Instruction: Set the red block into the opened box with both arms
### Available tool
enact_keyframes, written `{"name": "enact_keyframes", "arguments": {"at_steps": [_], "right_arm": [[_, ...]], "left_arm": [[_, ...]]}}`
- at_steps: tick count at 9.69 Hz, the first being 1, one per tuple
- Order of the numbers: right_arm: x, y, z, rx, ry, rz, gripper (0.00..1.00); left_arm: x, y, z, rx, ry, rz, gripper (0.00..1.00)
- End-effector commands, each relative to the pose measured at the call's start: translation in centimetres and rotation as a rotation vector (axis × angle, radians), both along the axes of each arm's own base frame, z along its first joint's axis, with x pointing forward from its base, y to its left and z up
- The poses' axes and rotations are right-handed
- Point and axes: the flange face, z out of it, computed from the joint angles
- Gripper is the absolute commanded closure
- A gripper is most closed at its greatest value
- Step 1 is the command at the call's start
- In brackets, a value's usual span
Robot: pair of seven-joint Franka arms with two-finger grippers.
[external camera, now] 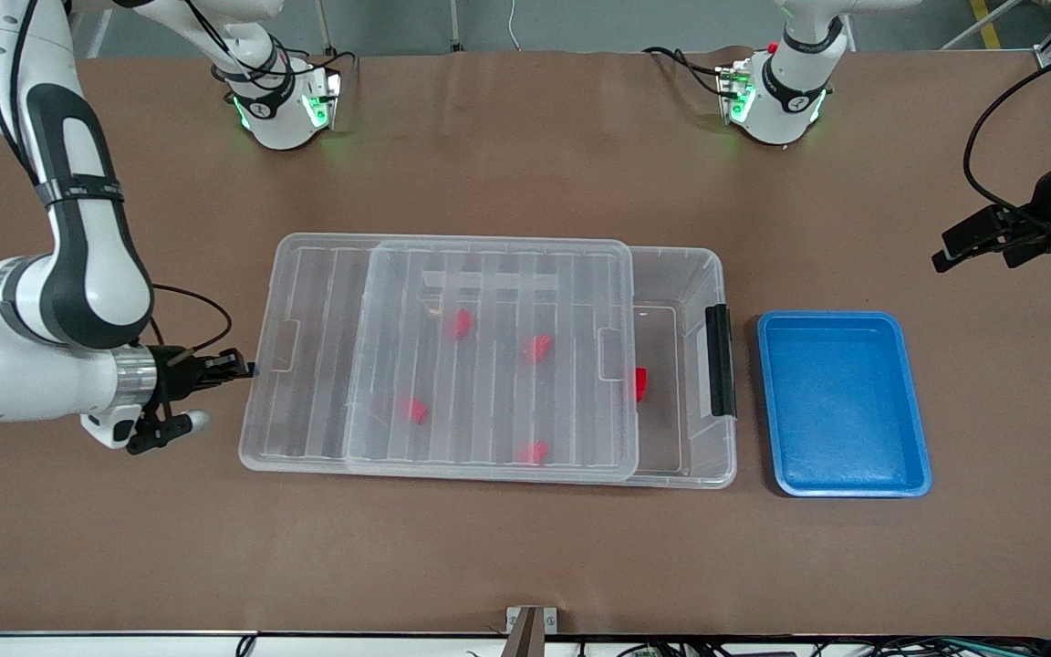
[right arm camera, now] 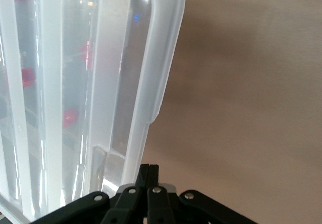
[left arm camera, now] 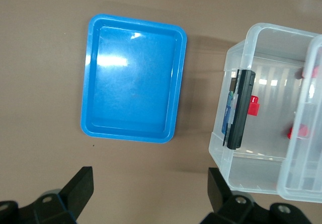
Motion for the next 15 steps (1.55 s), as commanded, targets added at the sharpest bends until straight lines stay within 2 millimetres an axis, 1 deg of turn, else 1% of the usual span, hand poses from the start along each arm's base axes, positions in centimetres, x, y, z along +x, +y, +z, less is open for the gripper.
{"name": "enact_keyframes", "arguments": {"at_steps": [1, 2, 3, 5, 6, 9, 11, 12, 13, 14, 15], "right_arm": [[-0.7, 3.9, 1.4, 0.007, 0.007, -0.027, 1.00], [-0.8, 5.0, 1.5, 0.019, 0.010, -0.026, 1.00], [-0.8, 5.8, 1.6, 0.019, 0.002, -0.025, 1.00], [-0.8, 6.3, 1.6, 0.014, 0.001, -0.039, 1.00], [-0.9, 7.1, 1.6, 0.016, 0.003, -0.033, 1.00], [-0.9, 7.0, 1.7, 0.014, 0.006, -0.046, 1.00], [-1.0, 7.7, 1.7, 0.010, 0.005, -0.044, 1.00], [-0.7, 7.3, 2.1, 0.012, -0.003, -0.050, 1.00], [-0.7, 6.9, 2.3, 0.003, -0.004, -0.045, 0.91], [-0.2, 4.5, 3.6, -0.009, -0.020, -0.075, 0.38], [-0.5, 1.2, 6.2, -0.043, -0.032, -0.091, 0.00]], "left_arm": [[0.0, -0.4, -1.0, 0.094, 0.037, -0.075, 0.00], [0.0, -0.5, -0.9, 0.092, 0.037, -0.083, 0.00], [0.0, -0.9, -0.4, 0.080, 0.026, -0.088, 0.00], [0.1, -2.0, -0.1, 0.077, 0.020, -0.088, 0.00], [0.2, -1.9, 0.2, 0.077, 0.012, -0.087, 0.00], [0.2, -1.8, 0.4, 0.077, 0.009, -0.086, 0.00], [-0.3, -1.8, -0.1, 0.080, 0.053, -0.117, 0.00], [-0.4, -2.1, -0.2, 0.076, 0.060, -0.118, 0.00], [-0.4, -2.3, -0.5, 0.074, 0.067, -0.106, 0.00], [-0.5, -2.6, -0.7, 0.074, 0.073, -0.101, 0.00], [-0.5, -2.6, -0.7, 0.074, 0.074, -0.095, 0.00]]}}
